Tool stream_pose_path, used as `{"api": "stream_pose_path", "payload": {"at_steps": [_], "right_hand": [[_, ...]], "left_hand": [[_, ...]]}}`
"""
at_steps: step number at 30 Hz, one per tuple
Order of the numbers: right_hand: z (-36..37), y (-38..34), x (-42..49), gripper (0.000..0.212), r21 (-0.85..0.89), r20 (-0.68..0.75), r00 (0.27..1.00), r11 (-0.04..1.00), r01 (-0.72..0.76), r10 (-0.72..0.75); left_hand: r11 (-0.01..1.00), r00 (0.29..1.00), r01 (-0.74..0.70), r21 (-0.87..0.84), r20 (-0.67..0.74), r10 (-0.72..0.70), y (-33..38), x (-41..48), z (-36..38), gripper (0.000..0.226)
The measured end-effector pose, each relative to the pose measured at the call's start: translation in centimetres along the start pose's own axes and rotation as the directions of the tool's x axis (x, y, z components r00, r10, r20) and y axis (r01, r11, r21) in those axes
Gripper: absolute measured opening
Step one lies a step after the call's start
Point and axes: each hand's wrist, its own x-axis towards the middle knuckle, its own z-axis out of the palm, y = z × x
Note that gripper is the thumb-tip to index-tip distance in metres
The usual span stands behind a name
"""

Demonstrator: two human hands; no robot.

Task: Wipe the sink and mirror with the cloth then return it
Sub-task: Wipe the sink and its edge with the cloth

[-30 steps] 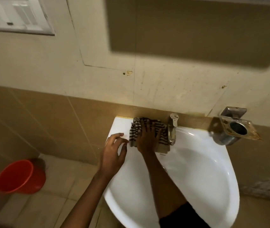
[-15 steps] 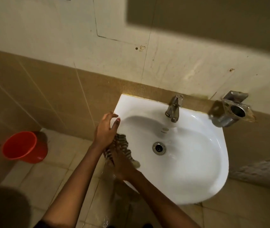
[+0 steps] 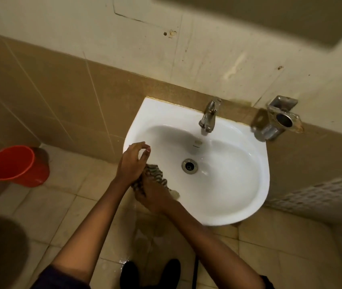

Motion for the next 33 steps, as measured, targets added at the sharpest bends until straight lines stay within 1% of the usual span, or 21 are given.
{"api": "stream_pose_path", "payload": {"at_steps": [1,3,4,6,7,9,10,12,14,16,18,19,21,23,25,26,28,29,30,31,33], "right_hand": [[-0.5,0.9,-2.7,0.05,-0.049,0.001,1.0,0.999,0.009,-0.009],[-2.1,4.1,-8.4,0.056,-0.212,0.041,0.999,0.977,0.003,0.006],[-3.1,6.1,-10.8,0.059,-0.302,0.052,0.998,0.953,-0.013,0.03],[-4.4,9.5,-13.1,0.06,-0.475,0.058,0.998,0.878,0.055,-0.031],[-4.8,10.0,-13.2,0.06,-0.521,0.1,0.995,0.85,0.074,-0.025],[-4.6,9.0,-12.1,0.063,-0.522,0.167,0.986,0.85,0.07,0.022],[-4.2,8.2,-11.2,0.065,-0.49,0.174,0.984,0.87,0.061,0.029],[-3.0,6.7,-9.5,0.068,-0.409,0.134,0.991,0.912,0.034,0.023],[-2.2,6.2,-8.8,0.067,-0.38,0.096,0.995,0.925,0.012,0.026],[-2.4,6.9,-9.8,0.064,-0.368,0.102,0.995,0.929,0.041,-0.003],[-4.6,9.1,-12.2,0.064,-0.379,0.132,0.991,0.922,0.076,-0.027],[-6.3,10.6,-13.6,0.065,-0.383,0.158,0.987,0.922,0.063,-0.002],[-10.5,14.4,-16.0,0.068,-0.427,0.202,0.975,0.904,0.006,0.089],[-15.0,17.9,-16.8,0.079,-0.501,0.231,0.956,0.864,-0.04,0.178],[-18.4,21.2,-15.2,0.093,-0.607,0.28,0.93,0.795,-0.022,0.239],[-19.6,22.8,-13.7,0.09,-0.681,0.294,0.929,0.731,0.038,0.226],[-21.0,25.1,-9.5,0.064,-0.821,0.313,0.932,0.545,0.17,0.182],[-21.5,25.4,-7.4,0.053,-0.871,0.325,0.922,0.446,0.205,0.21],[-21.3,26.0,-5.0,0.048,-0.9,0.35,0.914,0.344,0.268,0.203],[-20.9,26.1,-2.9,0.047,-0.901,0.393,0.893,0.286,0.326,0.22],[-19.4,25.8,0.5,0.052,-0.859,0.499,0.843,0.244,0.451,0.198]], "left_hand": [[1.0,1.0,-0.013,0.01,0.021,0.012,0.5,-0.2,0.5,0.026],[0.997,0.991,-0.063,0.052,0.121,0.056,1.1,-0.8,1.5,0.024],[0.993,0.981,-0.094,0.071,0.174,0.08,1.4,-1.2,1.9,0.027],[0.986,0.965,-0.131,0.105,0.24,0.102,1.4,-2.2,2.7,0.039],[0.981,0.963,-0.145,0.133,0.246,0.109,1.4,-2.7,3.0,0.045],[0.964,0.966,-0.181,0.196,0.219,0.137,1.5,-3.5,3.1,0.052],[0.961,0.967,-0.195,0.198,0.202,0.154,1.6,-3.6,3.2,0.053],[0.965,0.967,-0.202,0.17,0.19,0.169,1.9,-3.3,2.9,0.052],[0.964,0.968,-0.19,0.185,0.202,0.152,2.4,-3.3,2.7,0.053],[0.958,0.965,-0.185,0.221,0.227,0.134,2.8,-3.4,2.7,0.057],[0.954,0.965,-0.179,0.241,0.234,0.122,2.9,-3.5,2.7,0.068],[0.953,0.966,-0.173,0.25,0.233,0.114,2.9,-3.5,2.7,0.071],[0.954,0.97,-0.156,0.257,0.22,0.1,2.6,-3.3,2.8,0.069],[0.952,0.974,-0.151,0.268,0.206,0.096,2.5,-3.2,2.7,0.07],[0.947,0.975,-0.15,0.285,0.201,0.094,2.7,-3.4,2.7,0.079],[0.947,0.976,-0.147,0.285,0.195,0.093,2.8,-3.4,2.8,0.086],[0.954,0.982,-0.117,0.278,0.178,0.068,2.8,-3.3,2.8,0.095],[0.957,0.985,-0.103,0.273,0.162,0.06,2.7,-3.3,2.9,0.095],[0.957,0.988,-0.095,0.275,0.146,0.056,2.5,-3.3,3.1,0.094],[0.955,0.989,-0.088,0.285,0.14,0.049,2.3,-3.1,3.2,0.092],[0.948,0.989,-0.069,0.311,0.149,0.023,2.0,-3.0,3.5,0.085]]}}
